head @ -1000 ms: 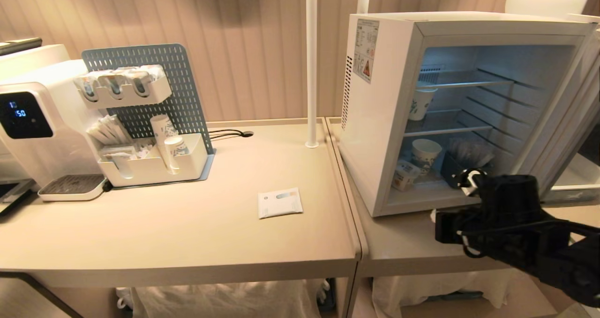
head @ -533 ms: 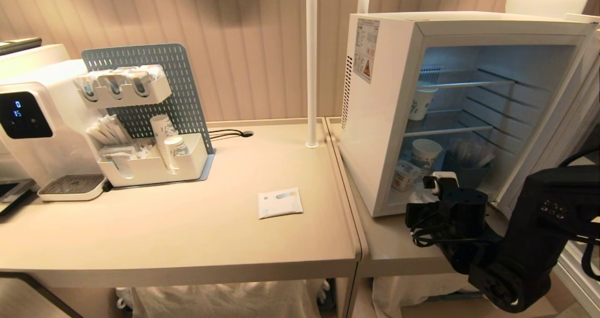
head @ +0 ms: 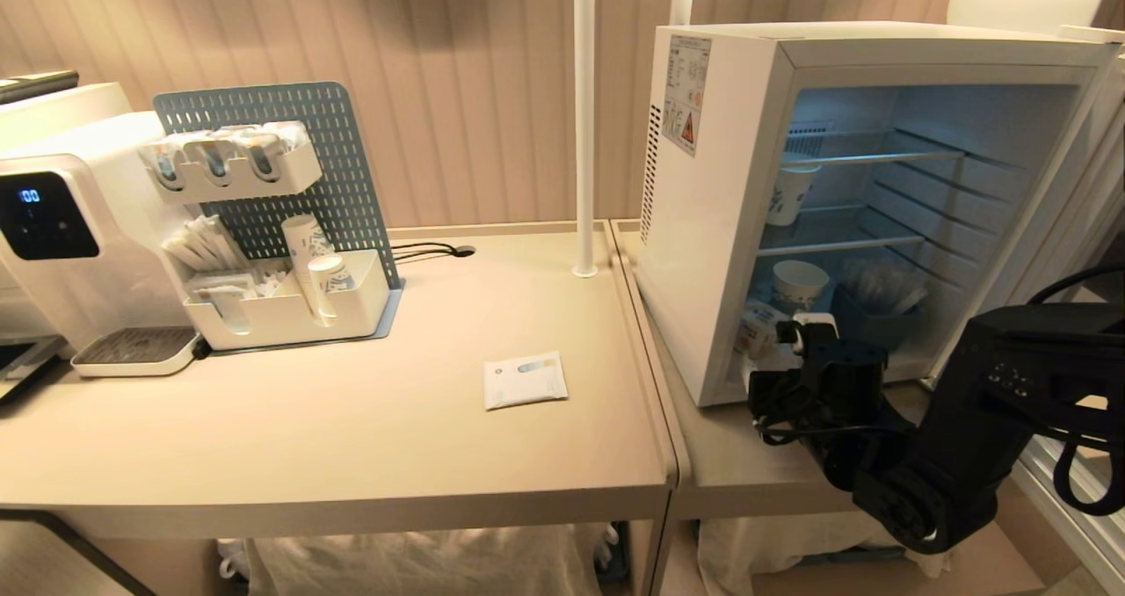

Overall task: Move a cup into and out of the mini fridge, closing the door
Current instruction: Take the yoghurt out of the freezer

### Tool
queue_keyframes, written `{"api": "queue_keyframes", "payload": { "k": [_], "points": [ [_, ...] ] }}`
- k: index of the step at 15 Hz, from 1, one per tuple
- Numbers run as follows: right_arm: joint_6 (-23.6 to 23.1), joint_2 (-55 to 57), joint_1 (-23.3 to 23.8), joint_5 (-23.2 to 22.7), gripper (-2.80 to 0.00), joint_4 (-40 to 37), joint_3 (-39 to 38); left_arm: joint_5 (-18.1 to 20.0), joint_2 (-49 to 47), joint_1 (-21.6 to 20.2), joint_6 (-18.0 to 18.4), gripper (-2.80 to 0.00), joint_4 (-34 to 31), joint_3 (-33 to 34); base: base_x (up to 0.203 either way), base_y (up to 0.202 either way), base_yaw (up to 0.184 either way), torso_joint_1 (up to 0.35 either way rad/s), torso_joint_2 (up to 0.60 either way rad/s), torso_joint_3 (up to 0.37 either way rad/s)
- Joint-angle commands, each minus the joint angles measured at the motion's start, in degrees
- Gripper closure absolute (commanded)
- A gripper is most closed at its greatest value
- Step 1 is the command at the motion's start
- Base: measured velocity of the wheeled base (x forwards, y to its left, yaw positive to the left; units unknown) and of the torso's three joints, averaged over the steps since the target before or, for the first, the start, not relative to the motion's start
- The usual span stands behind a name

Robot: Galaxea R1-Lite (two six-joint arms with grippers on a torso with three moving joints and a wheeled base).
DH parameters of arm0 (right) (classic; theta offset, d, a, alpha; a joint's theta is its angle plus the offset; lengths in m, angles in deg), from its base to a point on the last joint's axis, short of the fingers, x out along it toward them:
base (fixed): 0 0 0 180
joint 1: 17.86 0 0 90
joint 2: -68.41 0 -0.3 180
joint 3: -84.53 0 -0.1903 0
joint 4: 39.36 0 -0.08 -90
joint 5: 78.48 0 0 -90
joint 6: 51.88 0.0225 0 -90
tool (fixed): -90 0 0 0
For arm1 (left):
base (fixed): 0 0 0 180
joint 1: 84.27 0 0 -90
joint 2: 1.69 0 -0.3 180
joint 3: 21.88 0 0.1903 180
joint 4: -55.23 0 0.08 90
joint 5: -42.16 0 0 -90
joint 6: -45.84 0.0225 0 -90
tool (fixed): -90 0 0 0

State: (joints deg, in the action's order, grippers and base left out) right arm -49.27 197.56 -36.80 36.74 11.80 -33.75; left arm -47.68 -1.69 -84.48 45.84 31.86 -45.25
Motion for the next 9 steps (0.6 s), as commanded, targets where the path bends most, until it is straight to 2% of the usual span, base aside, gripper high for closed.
{"api": "queue_keyframes", "payload": {
  "k": [1,9],
  "points": [
    [0.0,0.3,0.8,-0.1,-2.8,-0.4,2.0,0.0,-0.1,-0.1,0.0,0.0,0.0,0.0,0.0,0.0,0.0,0.0,0.0,0.0],
    [0.4,5.4,4.1,-1.8,-2.8,-8.6,13.3,0.0,-0.1,-0.1,0.0,0.0,0.0,0.0,0.0,0.0,0.0,0.0,0.0,0.0]
  ]
}}
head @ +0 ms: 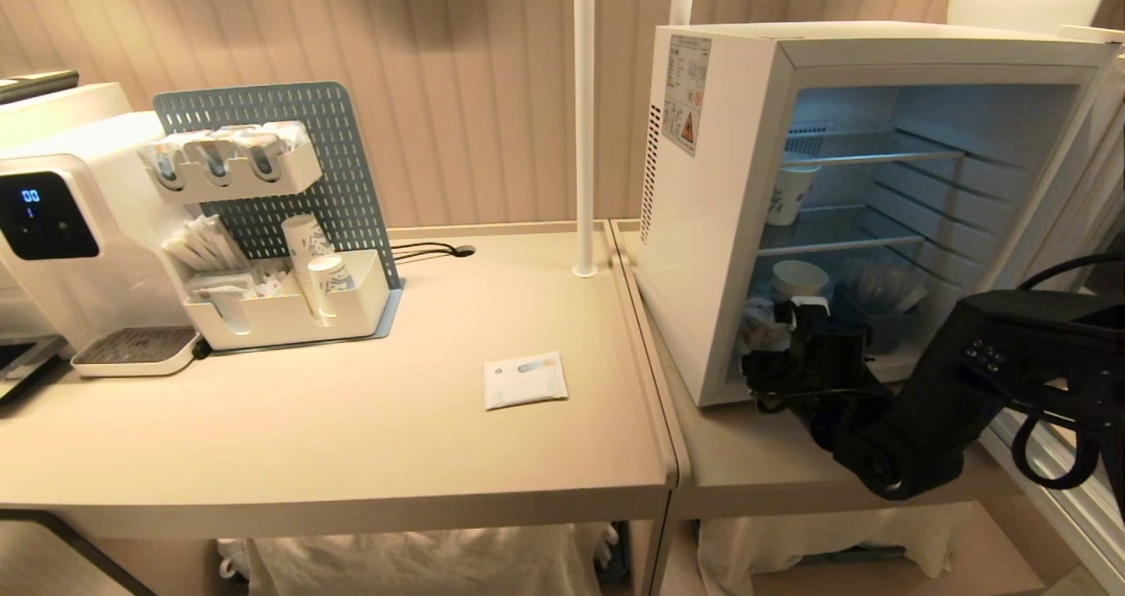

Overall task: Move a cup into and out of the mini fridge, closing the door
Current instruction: Take the yoghurt out of the freezer

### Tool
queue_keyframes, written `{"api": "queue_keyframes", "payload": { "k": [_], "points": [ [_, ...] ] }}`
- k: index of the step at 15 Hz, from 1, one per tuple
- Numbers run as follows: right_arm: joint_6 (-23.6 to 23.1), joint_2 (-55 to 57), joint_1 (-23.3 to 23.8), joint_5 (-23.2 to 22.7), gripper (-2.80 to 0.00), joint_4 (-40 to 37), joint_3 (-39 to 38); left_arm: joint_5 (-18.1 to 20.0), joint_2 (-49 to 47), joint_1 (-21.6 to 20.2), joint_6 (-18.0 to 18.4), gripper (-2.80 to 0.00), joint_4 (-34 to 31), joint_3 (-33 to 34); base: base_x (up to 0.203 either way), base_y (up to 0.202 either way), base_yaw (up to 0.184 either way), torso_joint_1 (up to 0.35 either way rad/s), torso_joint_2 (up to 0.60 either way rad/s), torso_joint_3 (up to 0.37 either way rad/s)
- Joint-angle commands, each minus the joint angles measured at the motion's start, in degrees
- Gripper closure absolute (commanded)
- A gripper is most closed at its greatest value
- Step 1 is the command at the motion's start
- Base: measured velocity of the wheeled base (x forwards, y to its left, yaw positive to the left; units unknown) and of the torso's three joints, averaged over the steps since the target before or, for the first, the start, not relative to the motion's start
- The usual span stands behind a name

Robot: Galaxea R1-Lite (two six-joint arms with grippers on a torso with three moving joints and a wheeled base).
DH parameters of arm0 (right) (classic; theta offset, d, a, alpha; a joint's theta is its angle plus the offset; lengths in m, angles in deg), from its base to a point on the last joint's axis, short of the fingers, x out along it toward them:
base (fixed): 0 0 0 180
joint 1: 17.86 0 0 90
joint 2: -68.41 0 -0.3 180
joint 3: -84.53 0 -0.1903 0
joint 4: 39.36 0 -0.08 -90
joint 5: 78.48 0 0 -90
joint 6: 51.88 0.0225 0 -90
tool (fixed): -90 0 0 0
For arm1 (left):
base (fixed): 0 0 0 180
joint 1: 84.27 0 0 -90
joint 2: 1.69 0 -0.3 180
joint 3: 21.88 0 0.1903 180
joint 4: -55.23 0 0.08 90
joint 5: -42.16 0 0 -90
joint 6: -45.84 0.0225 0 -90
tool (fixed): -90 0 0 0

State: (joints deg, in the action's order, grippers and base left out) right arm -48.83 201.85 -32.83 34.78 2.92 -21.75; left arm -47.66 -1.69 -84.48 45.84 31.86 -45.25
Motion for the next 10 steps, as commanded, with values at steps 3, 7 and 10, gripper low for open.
{"api": "queue_keyframes", "payload": {
  "k": [3,7,10],
  "points": [
    [0.0,2.4,0.1,0.1,-2.8,-3.7,6.4,0.0,-0.1,-0.1,0.0,0.0,0.0,0.0,0.0,0.0,0.0,0.0,0.0,0.0],
    [0.0,3.3,0.2,0.0,-2.8,-9.1,12.8,0.0,-0.1,0.0,0.0,0.0,0.0,0.0,0.0,0.0,0.0,0.0,0.0,0.0],
    [0.0,4.9,0.8,-0.7,-2.8,-11.5,16.6,0.0,-0.1,0.0,0.0,0.0,0.0,0.0,0.0,0.0,0.0,0.0,0.0,0.0]
  ]
}}
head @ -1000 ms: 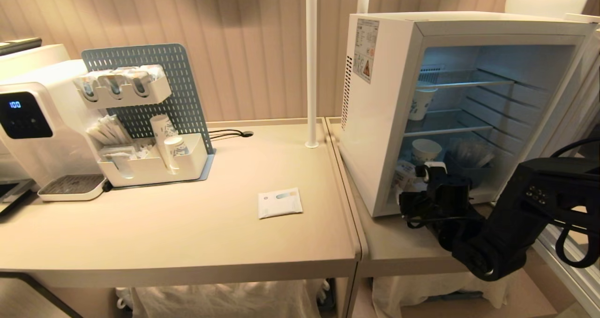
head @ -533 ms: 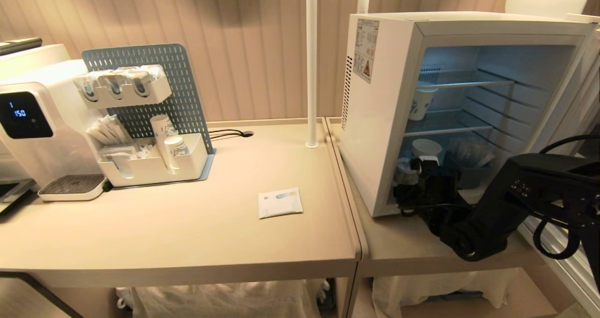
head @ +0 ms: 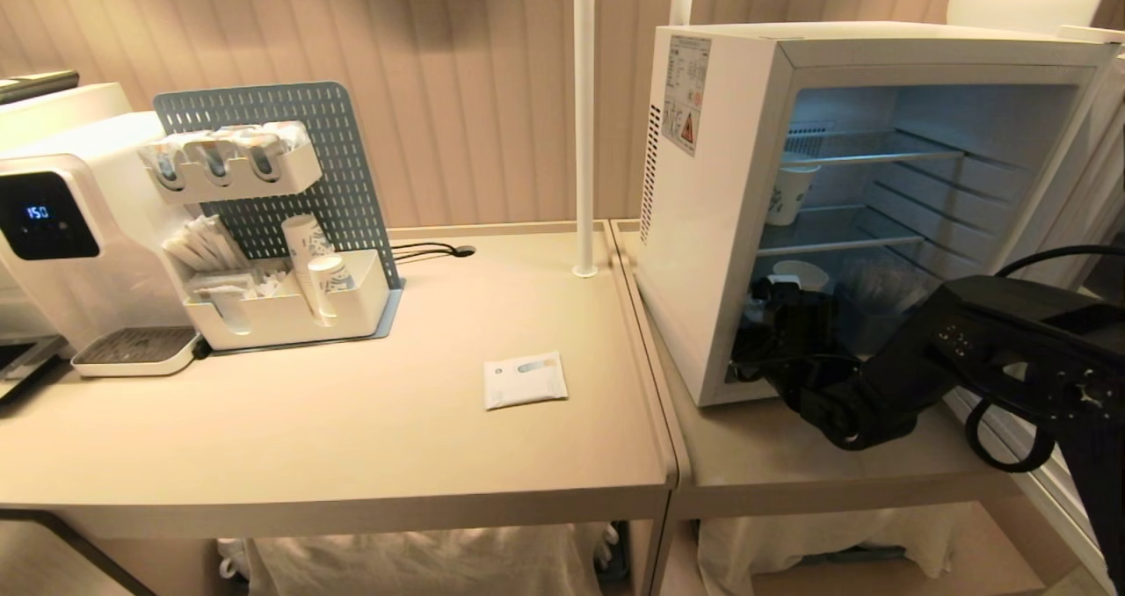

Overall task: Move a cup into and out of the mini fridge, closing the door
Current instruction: Take the yoghurt out of the freezer

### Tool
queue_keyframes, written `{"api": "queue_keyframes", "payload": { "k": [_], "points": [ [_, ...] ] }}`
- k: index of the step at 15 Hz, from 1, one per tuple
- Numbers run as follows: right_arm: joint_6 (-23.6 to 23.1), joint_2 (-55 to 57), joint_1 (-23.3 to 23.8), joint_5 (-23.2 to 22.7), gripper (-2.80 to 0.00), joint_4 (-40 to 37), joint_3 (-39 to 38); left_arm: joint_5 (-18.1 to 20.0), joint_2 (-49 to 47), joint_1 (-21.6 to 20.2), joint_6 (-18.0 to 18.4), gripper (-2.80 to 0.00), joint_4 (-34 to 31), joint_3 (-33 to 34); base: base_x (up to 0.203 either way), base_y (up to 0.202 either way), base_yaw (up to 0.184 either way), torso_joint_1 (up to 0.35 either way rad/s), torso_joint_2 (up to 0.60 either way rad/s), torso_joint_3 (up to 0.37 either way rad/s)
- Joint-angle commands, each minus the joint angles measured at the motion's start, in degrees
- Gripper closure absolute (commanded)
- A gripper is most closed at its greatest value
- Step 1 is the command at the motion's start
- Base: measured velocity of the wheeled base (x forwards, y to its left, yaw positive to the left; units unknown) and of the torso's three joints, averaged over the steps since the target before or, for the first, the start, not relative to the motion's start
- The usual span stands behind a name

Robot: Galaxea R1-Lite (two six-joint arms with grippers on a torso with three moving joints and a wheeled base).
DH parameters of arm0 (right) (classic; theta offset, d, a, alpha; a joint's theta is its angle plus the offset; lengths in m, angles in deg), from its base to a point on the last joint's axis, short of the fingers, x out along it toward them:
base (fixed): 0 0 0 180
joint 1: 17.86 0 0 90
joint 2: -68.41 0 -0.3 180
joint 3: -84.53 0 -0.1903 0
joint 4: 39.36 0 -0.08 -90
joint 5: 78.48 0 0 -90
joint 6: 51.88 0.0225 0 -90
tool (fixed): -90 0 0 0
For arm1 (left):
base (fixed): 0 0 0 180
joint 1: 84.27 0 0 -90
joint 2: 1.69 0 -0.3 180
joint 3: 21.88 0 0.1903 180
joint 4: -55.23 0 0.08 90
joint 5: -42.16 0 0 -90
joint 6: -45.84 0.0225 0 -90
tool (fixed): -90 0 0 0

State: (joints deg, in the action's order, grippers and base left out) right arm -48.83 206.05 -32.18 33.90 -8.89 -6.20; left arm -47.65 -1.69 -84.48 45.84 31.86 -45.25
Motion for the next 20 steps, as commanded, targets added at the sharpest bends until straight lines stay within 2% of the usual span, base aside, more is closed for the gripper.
{"api": "queue_keyframes", "payload": {
  "k": [1,3,4,8,13,17,20],
  "points": [
    [0.0,1.3,0.4,0.1,-2.8,-0.2,2.2,0.0,-0.1,0.0,0.0,0.0,0.0,0.0,0.0,0.0,0.0,0.0,0.0,0.0],
    [0.0,1.8,0.8,0.1,-2.8,-1.1,2.6,0.0,-0.1,0.0,0.0,0.0,0.0,0.0,0.0,0.0,0.0,0.0,0.0,0.0],
    [0.0,1.8,0.8,0.1,0.0,-1.2,2.7,0.0,-0.1,0.0,0.0,0.0,0.0,0.0,0.0,0.0,0.0,0.0,0.0,0.0],
    [0.4,0.1,0.8,-0.4,0.0,-1.0,0.5,0.0,-0.1,0.0,0.0,0.0,0.0,0.0,0.0,0.0,0.0,0.0,0.0,0.0],
    [1.9,-8.1,0.8,-1.3,0.0,-0.5,-7.9,0.0,-0.1,-0.1,0.0,0.0,0.0,0.0,0.0,0.0,0.0,0.0,0.0,0.0],
    [3.8,-21.9,-0.3,-1.8,0.0,-0.3,-19.7,0.0,-0.1,0.0,0.0,0.0,0.0,0.0,0.0,0.0,0.0,0.0,0.0,0.0],
    [5.5,-34.1,-3.2,-1.7,0.0,-0.3,-30.7,0.0,-0.1,-0.1,0.0,0.0,0.0,0.0,0.0,0.0,0.0,0.0,0.0,0.0]
  ]
}}
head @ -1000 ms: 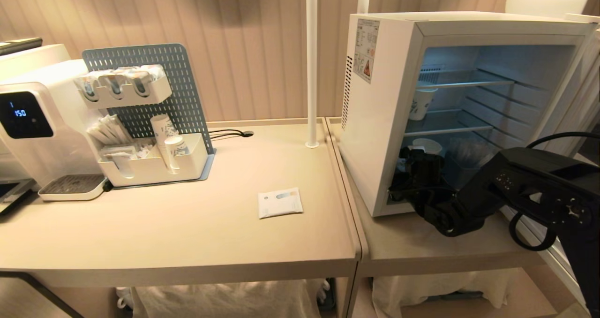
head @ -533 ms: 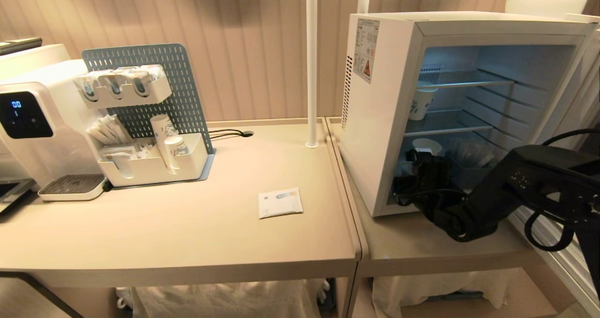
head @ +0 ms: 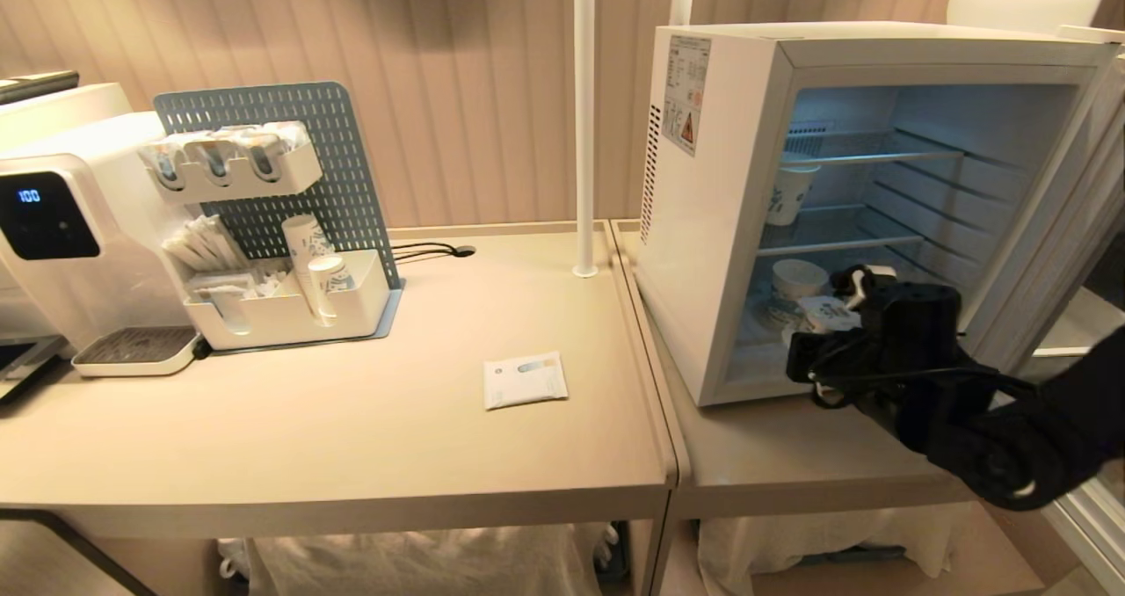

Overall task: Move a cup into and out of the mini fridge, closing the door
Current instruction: Take the yoghurt out of the freezer, then place the yoghurt on the freezer

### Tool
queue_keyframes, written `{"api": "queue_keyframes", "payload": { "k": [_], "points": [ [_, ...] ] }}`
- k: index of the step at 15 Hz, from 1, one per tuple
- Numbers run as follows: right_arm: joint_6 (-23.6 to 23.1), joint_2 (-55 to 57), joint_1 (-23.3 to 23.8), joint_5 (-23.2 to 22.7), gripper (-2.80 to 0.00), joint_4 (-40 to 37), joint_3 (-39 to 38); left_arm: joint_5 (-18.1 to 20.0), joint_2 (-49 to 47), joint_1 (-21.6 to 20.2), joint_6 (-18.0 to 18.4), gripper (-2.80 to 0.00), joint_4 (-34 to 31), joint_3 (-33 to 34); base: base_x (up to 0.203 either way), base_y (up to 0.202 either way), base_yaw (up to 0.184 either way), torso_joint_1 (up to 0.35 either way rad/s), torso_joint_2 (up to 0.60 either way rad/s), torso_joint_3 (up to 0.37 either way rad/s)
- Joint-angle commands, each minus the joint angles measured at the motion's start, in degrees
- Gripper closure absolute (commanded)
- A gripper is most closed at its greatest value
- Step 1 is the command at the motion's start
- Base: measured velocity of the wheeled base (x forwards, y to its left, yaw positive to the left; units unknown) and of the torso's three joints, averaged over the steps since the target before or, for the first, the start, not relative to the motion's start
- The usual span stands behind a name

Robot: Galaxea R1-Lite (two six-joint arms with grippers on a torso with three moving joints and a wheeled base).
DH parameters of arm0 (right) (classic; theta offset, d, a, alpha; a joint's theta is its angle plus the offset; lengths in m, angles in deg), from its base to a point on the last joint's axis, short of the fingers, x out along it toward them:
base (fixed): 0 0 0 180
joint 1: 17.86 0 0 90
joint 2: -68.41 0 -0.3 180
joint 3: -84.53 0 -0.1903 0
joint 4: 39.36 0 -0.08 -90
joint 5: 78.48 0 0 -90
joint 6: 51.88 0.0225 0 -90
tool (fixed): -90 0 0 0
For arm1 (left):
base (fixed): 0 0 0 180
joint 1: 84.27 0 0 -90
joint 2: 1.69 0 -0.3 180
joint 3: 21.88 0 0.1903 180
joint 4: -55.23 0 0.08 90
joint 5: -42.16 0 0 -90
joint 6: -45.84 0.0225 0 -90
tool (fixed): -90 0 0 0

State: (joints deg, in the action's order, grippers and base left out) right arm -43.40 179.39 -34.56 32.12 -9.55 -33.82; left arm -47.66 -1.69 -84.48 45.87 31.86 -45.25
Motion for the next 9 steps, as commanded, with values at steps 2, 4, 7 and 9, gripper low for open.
{"api": "queue_keyframes", "payload": {
  "k": [2,4,7,9],
  "points": [
    [1.3,-16.1,-4.5,0.5,0.0,0.3,-10.7,0.0,-0.1,-0.1,0.0,0.0,0.0,0.0,0.0,0.0,0.0,0.0,0.0,0.0],
    [2.2,-25.7,-9.3,1.4,0.0,-0.5,-16.4,0.0,-0.1,0.0,0.0,0.0,0.0,0.0,0.0,0.0,0.0,0.0,0.0,0.0],
    [2.6,-40.6,-15.8,6.6,0.0,-8.6,-18.8,-0.1,-0.1,0.0,0.0,0.0,0.0,0.0,0.0,0.0,0.0,0.0,0.0,0.0],
    [2.7,-51.9,-18.9,9.0,0.0,-18.8,-16.6,-0.2,-0.1,0.0,0.0,0.0,0.0,0.0,0.0,0.0,0.0,0.0,0.0,0.0]
  ]
}}
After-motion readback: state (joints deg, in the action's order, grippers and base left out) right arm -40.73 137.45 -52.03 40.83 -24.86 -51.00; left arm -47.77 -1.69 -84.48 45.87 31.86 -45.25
